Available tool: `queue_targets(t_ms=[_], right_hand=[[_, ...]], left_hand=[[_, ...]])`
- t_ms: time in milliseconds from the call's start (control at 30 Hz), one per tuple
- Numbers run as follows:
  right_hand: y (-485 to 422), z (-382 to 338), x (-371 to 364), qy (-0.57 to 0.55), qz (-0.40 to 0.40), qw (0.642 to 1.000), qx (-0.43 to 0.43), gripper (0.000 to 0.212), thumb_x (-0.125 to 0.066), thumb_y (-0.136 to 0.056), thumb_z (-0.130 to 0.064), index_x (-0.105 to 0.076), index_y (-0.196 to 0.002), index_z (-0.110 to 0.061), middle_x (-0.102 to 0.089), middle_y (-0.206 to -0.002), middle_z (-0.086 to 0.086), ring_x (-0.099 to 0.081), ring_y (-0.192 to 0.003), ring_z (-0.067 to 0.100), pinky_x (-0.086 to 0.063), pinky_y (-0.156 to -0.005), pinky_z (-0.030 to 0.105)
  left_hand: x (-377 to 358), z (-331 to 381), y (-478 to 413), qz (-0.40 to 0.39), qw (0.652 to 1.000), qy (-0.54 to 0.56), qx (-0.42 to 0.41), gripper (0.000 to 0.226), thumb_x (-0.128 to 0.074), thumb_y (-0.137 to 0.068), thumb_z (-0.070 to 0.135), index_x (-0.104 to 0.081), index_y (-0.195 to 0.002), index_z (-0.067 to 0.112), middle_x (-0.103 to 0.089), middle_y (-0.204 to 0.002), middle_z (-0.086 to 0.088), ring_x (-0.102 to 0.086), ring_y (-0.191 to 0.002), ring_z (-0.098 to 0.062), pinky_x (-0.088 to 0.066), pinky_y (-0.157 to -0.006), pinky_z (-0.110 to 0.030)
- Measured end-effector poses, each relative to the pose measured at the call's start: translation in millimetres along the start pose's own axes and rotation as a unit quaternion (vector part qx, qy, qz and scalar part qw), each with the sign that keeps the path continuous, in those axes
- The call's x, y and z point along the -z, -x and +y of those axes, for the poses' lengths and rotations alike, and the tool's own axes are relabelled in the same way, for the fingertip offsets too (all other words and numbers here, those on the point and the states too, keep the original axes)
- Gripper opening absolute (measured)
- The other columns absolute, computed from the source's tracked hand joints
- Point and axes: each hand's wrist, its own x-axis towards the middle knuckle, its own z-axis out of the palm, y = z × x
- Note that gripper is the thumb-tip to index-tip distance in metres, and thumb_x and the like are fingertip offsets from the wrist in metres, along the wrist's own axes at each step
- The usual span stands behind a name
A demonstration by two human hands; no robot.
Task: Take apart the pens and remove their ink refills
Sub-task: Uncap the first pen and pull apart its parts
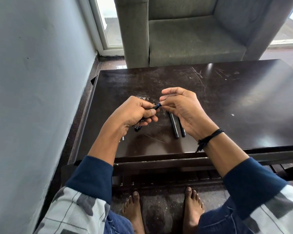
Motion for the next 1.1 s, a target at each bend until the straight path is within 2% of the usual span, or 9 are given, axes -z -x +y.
queue_targets(t_ms=[133,333,433,567,667,833,1100], right_hand=[[-0.5,2.3,-0.1,-0.005,0.003,1.0,-0.01,0.019,-0.077,-0.084,-0.001,-0.07,-0.099,-0.009,-0.073,-0.086,0.005,-0.071,-0.081,0.017,-0.059,-0.082,0.029],[1.4,-0.6,-1.1,0.009,0.009,1.0,0.005,0.028,-0.062,-0.08,0.018,-0.07,-0.097,-0.004,-0.067,-0.086,0.011,-0.067,-0.079,0.016,-0.057,-0.069,0.021],[1.3,-1.5,-1.3,0.01,0.01,1.0,0.004,0.029,-0.06,-0.08,0.016,-0.07,-0.097,-0.005,-0.068,-0.088,0.01,-0.065,-0.079,0.015,-0.057,-0.071,0.022],[0.2,0.3,-1.0,0.002,0.001,1.0,-0.012,0.021,-0.069,-0.083,0.006,-0.07,-0.1,-0.007,-0.07,-0.081,0.005,-0.067,-0.076,0.014,-0.057,-0.079,0.028],[0.5,2.0,-1.2,0.014,-0.004,1.0,-0.003,0.022,-0.071,-0.082,0.009,-0.07,-0.1,-0.005,-0.07,-0.081,0.006,-0.069,-0.076,0.014,-0.058,-0.073,0.023],[-1.0,0.7,-0.9,0.012,0.015,1.0,0.006,0.029,-0.062,-0.079,0.018,-0.071,-0.092,-0.006,-0.068,-0.082,0.008,-0.067,-0.077,0.016,-0.057,-0.069,0.023],[-0.3,2.8,-1.3,0.02,-0.006,1.0,-0.005,0.019,-0.072,-0.084,0.007,-0.07,-0.096,-0.007,-0.068,-0.081,0.005,-0.067,-0.075,0.013,-0.057,-0.068,0.021]], left_hand=[[1.0,0.6,1.0,-0.002,1.0,-0.002,0.001,0.018,-0.061,-0.098,0.005,-0.076,-0.107,0.007,-0.076,-0.08,-0.008,-0.061,-0.061,-0.005,-0.056,-0.067,-0.022],[-0.9,0.9,1.2,-0.004,1.0,-0.005,0.003,0.017,-0.062,-0.098,0.004,-0.076,-0.107,0.008,-0.076,-0.077,-0.006,-0.06,-0.059,-0.004,-0.055,-0.065,-0.02],[-0.5,1.2,0.5,-0.004,1.0,-0.005,0.003,0.018,-0.061,-0.098,0.005,-0.076,-0.107,0.008,-0.075,-0.078,-0.007,-0.06,-0.059,-0.004,-0.055,-0.066,-0.02],[0.0,1.8,1.6,-0.003,1.0,-0.005,0.002,0.018,-0.061,-0.098,0.004,-0.076,-0.107,0.008,-0.075,-0.08,-0.008,-0.06,-0.06,-0.005,-0.055,-0.067,-0.022],[-1.0,2.5,2.3,-0.002,1.0,-0.003,0.004,0.018,-0.061,-0.098,0.004,-0.076,-0.108,0.008,-0.075,-0.08,-0.009,-0.059,-0.061,-0.006,-0.055,-0.067,-0.022],[-2.5,2.9,2.6,-0.001,1.0,-0.005,0.005,0.017,-0.062,-0.098,0.004,-0.075,-0.107,0.009,-0.075,-0.079,-0.008,-0.06,-0.061,-0.006,-0.055,-0.067,-0.022],[-2.4,2.1,1.0,0.0,1.0,-0.011,0.005,0.017,-0.062,-0.098,0.005,-0.076,-0.105,0.01,-0.075,-0.078,-0.007,-0.06,-0.061,-0.005,-0.054,-0.066,-0.02]])
